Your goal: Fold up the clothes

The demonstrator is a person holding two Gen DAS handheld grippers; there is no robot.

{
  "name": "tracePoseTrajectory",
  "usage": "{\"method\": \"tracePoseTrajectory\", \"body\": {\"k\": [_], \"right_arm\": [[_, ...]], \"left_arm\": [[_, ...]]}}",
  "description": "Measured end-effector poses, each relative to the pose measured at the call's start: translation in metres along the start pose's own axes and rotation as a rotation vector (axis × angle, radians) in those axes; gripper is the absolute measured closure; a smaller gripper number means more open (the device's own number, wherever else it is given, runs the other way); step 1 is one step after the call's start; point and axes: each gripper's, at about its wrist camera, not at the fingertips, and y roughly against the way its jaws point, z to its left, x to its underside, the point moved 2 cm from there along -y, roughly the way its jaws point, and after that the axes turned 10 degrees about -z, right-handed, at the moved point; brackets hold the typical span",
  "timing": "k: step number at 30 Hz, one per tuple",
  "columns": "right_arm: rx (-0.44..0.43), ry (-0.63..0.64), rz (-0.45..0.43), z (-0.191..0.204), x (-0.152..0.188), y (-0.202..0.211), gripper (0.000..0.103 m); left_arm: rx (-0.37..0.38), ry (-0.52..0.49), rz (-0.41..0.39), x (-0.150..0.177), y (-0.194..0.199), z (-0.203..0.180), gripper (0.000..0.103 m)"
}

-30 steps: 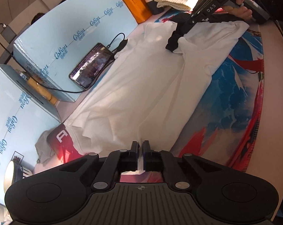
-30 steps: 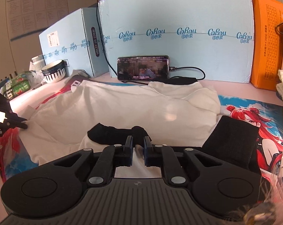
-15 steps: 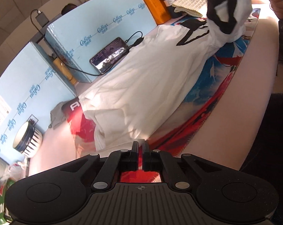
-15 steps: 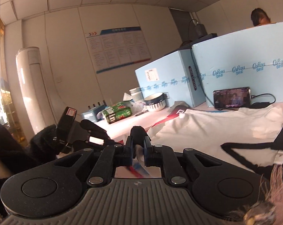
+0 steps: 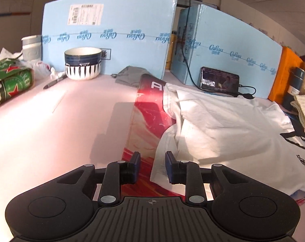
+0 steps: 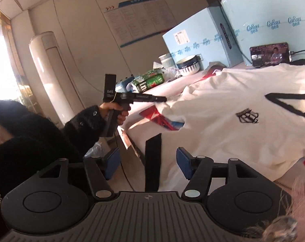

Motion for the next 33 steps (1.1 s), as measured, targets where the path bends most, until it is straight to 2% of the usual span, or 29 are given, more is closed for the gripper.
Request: {"method": "tracePoseTrajectory", "body": {"k": [2, 4, 5, 7, 9, 12, 15, 17, 18, 19, 20, 21, 23, 25, 28, 30, 33], "right_arm": [[0.141, 0.008, -0.041, -0.015, -0.010, 0.005, 0.044], [0.305, 0.010, -0.082, -0.033, -0.019, 0.008, 0.043], [0.392, -0.001, -0.111, -0.044, -0.024, 0.009, 0.043], [0.549, -0.038, -0.156, -0.067, -0.033, 0.012, 0.043], [0.681, -0.085, -0.153, -0.090, -0.035, 0.011, 0.043], [0.791, -0.113, -0.099, -0.112, -0.027, 0.012, 0.044], [0.802, -0.072, -0.085, -0.113, -0.021, 0.009, 0.044], [0.817, -0.052, -0.077, -0.110, -0.020, 0.007, 0.044], [0.814, -0.054, -0.082, -0.109, -0.021, 0.008, 0.042], [0.811, -0.056, -0.088, -0.108, -0.021, 0.009, 0.041], [0.813, -0.063, -0.099, -0.108, -0.022, 0.010, 0.041], [0.828, -0.065, -0.120, -0.107, -0.025, 0.011, 0.041], [0.877, -0.051, -0.165, -0.107, -0.028, 0.016, 0.032], [0.946, -0.025, -0.187, -0.109, -0.030, 0.020, 0.030], [1.042, -0.017, -0.167, -0.118, -0.031, 0.022, 0.030], [1.076, -0.013, -0.138, -0.123, -0.029, 0.020, 0.030], [1.109, -0.002, -0.081, -0.127, -0.024, 0.017, 0.030]], "left_arm": [[-0.003, -0.036, 0.008, 0.001, -0.001, -0.010, 0.065], [-0.033, -0.150, 0.003, 0.008, -0.001, -0.028, 0.073], [-0.049, -0.189, -0.002, 0.010, 0.000, -0.034, 0.096], [-0.080, -0.252, -0.012, 0.013, 0.004, -0.047, 0.099], [-0.129, -0.253, -0.022, 0.016, 0.011, -0.047, 0.099], [-0.184, -0.205, -0.017, 0.018, 0.019, -0.036, 0.097], [-0.254, -0.209, -0.011, 0.016, 0.023, -0.029, 0.090], [-0.325, -0.239, -0.051, 0.010, 0.026, -0.027, 0.090], [-0.332, -0.243, -0.076, 0.004, 0.026, -0.025, 0.088], [-0.324, -0.232, -0.096, -0.003, 0.026, -0.022, 0.085], [-0.297, -0.217, -0.119, -0.010, 0.025, -0.022, 0.078], [-0.263, -0.211, -0.135, -0.015, 0.021, -0.024, 0.064], [-0.200, -0.211, -0.160, -0.024, 0.012, -0.032, 0.044], [-0.123, -0.237, -0.167, -0.028, 0.000, -0.048, 0.043], [-0.001, -0.307, -0.171, -0.026, -0.018, -0.081, 0.036], [0.068, -0.389, -0.137, -0.019, -0.030, -0.105, 0.030], [0.059, -0.531, -0.070, -0.001, -0.045, -0.125, 0.028]]}}
